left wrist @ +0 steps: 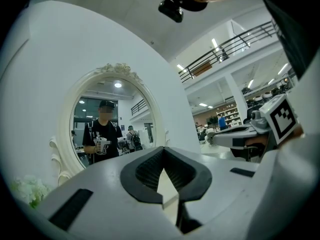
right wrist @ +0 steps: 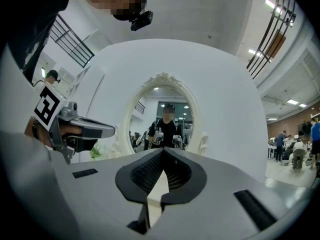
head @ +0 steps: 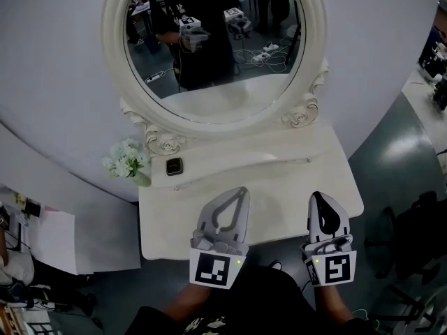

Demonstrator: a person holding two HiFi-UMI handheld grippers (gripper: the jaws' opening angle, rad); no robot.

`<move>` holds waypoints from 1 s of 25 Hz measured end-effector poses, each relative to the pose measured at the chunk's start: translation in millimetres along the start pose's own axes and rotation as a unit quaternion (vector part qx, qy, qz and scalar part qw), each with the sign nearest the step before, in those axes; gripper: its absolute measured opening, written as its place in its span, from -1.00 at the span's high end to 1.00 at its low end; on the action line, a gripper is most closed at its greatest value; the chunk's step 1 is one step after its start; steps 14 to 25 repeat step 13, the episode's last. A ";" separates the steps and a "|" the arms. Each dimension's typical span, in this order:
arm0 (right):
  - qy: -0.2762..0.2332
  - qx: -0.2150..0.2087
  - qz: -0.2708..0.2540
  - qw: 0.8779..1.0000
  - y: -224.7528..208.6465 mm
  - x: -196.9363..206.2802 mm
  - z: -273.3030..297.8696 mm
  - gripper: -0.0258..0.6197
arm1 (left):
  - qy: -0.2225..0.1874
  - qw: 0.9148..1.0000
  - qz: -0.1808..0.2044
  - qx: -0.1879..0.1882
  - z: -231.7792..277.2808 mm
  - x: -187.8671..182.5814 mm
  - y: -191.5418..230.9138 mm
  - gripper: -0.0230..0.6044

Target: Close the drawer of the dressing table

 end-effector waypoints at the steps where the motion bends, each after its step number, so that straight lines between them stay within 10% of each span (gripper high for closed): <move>1: 0.003 0.001 0.000 1.000 0.2 0.6 -0.2 0.92 | 0.000 1.000 0.001 -0.001 -0.3 -0.3 -0.1 0.92; 25: 0.010 -0.017 -0.001 1.000 4.8 0.2 6.1 0.92 | 0.001 1.000 0.005 -0.018 -1.5 -1.6 1.0 0.92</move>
Point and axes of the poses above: the fingertips, and each gripper's own axes: z forward along the fingers, y to its left, x out of its underside, the point moved 1 cm from there along -z, backward along the fingers, and after that the axes turned 7 degrees about -y, right-handed, at the moved point
